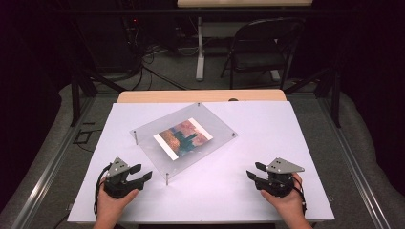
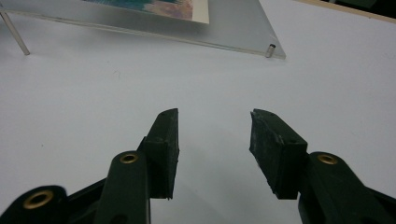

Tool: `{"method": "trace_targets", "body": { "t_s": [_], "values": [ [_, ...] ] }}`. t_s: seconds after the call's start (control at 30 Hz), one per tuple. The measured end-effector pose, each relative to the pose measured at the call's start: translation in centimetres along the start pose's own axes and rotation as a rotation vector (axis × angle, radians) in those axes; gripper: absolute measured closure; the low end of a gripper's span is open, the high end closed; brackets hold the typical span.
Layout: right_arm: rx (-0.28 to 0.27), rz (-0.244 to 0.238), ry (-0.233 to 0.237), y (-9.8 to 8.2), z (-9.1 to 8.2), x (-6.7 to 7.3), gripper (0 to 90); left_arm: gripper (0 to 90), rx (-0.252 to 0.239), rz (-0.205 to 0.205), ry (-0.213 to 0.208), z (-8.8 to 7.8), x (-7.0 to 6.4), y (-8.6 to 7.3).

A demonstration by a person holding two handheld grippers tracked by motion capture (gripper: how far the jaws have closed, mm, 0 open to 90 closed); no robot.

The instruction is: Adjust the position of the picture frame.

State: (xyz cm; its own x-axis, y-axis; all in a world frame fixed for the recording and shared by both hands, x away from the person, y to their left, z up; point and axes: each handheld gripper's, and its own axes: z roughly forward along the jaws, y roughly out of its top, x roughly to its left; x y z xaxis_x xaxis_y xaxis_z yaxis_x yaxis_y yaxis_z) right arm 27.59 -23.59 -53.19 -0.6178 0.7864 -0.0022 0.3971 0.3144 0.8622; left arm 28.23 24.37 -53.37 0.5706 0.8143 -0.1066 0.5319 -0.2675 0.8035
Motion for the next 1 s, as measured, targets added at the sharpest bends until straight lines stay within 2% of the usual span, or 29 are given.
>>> {"method": "trace_targets", "body": {
  "t_s": [0.2, 0.27, 0.33, 0.47, 0.57, 0.7, 0.83, 1.0],
  "values": [
    [-0.006, 0.010, -0.003, 0.0, 0.0, 0.0, 54.4, 44.3, 0.018, 0.026, -0.022, 0.2, -0.6, 0.1],
    [-0.011, 0.010, -0.004, 0.0, 0.0, 0.0, 55.1, 44.5, 0.020, 0.020, -0.012, 0.4, -0.9, 0.1],
    [-0.016, 0.015, -0.001, 0.0, -0.1, 0.0, 55.7, 45.1, 0.032, 0.032, -0.005, 0.4, -1.1, 0.1],
    [-0.029, 0.010, -0.008, 0.1, -0.2, 0.1, 56.8, 48.1, 0.042, 0.054, -0.020, 0.6, -1.6, 0.2],
    [-0.054, 0.005, -0.003, 0.2, -0.2, 0.3, 57.0, 48.4, 0.058, 0.086, -0.030, 0.8, -2.2, 0.2],
    [-0.048, -0.004, 0.004, 0.3, -0.3, 0.4, 60.0, 52.0, 0.084, 0.100, -0.060, 1.2, -2.7, 0.2],
    [-0.056, -0.006, 0.019, 0.2, -0.2, 0.4, 60.4, 56.9, 0.084, 0.109, -0.082, 1.5, -3.0, 0.2],
    [-0.062, 0.005, 0.025, 0.2, -0.2, 0.4, 60.2, 64.2, 0.099, 0.099, -0.121, 1.9, -3.2, 0.3]
  ]
}}
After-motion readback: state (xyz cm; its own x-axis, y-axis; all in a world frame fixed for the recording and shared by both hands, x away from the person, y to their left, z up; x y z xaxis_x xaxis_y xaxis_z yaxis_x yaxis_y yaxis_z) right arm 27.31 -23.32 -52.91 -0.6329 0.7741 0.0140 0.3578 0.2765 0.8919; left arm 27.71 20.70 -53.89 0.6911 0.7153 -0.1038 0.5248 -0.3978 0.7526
